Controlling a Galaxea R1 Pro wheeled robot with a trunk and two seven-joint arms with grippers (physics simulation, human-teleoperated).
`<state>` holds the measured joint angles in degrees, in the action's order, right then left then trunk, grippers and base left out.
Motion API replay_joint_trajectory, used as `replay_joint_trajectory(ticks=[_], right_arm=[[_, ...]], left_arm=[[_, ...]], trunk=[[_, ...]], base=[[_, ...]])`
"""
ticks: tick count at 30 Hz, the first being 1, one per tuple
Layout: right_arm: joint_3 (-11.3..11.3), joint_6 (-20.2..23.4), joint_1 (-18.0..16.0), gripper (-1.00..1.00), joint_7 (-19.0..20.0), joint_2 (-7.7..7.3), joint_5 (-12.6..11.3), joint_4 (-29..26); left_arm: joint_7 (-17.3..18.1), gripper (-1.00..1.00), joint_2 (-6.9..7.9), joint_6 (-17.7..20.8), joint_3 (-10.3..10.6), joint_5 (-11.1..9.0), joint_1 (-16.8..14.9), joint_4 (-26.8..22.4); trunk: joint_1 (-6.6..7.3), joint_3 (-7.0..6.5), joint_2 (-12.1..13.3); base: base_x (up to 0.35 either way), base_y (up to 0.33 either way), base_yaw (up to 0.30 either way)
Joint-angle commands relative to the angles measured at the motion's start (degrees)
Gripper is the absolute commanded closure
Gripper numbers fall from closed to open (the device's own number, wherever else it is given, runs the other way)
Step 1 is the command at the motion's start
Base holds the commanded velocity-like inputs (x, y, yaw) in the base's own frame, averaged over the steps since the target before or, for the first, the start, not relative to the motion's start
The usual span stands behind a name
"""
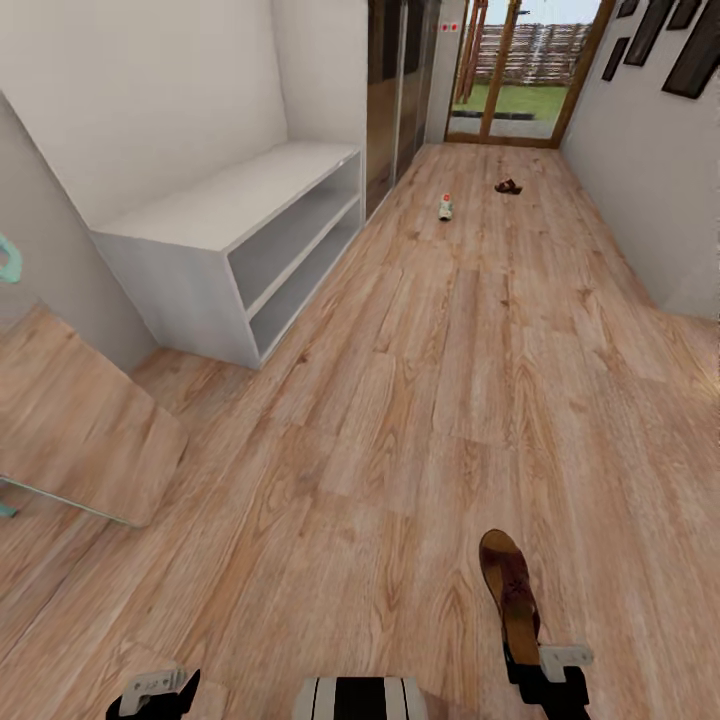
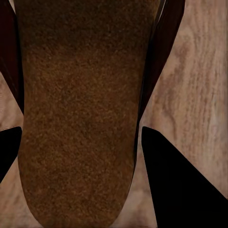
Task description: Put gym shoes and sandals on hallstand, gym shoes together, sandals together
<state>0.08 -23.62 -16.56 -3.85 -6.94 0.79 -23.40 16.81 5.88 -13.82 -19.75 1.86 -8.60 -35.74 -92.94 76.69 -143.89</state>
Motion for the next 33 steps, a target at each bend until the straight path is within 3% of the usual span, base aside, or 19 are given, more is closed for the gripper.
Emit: replay_joint_trajectory(ticks=[1,7,11,17,33], right_arm=[[0.1,-1.1,0.0,1.00,-0.1,0.03,-0.1,1.6],[0.2,-4.1,-0.1,1.00,-0.1,0.59,-0.1,6.9],[0.2,-8.5,-0.1,1.00,-0.1,1.35,-0.2,9.9],[0.2,-9.1,-0.1,1.00,-0.1,1.41,-0.2,10.0],[0.2,-9.0,-0.1,1.00,-0.1,1.42,-0.2,10.1]], left_arm=[[0.3,-1.00,-0.05,-1.3,-0.6,0.2,0.1,0.6],[0.0,-1.00,-0.09,-5.1,-0.9,0.4,0.8,4.7],[-0.2,-1.00,-0.17,-6.5,-1.0,0.3,1.0,7.2],[-0.2,-1.00,-0.29,-8.9,-1.1,0.3,1.0,8.3],[-0.2,-1.00,-0.34,-9.1,-1.1,0.3,1.0,8.4]], trunk=[[0.03,-0.29,0.0],[0.19,-2.15,0.1],[0.29,-3.40,0.1],[0.45,-5.26,0.2],[0.86,-10.24,0.4]], base=[[0.000,0.000,0.000],[0.000,0.000,0.000],[0.000,0.000,0.000],[0.000,0.000,0.000],[0.000,0.000,0.000]])
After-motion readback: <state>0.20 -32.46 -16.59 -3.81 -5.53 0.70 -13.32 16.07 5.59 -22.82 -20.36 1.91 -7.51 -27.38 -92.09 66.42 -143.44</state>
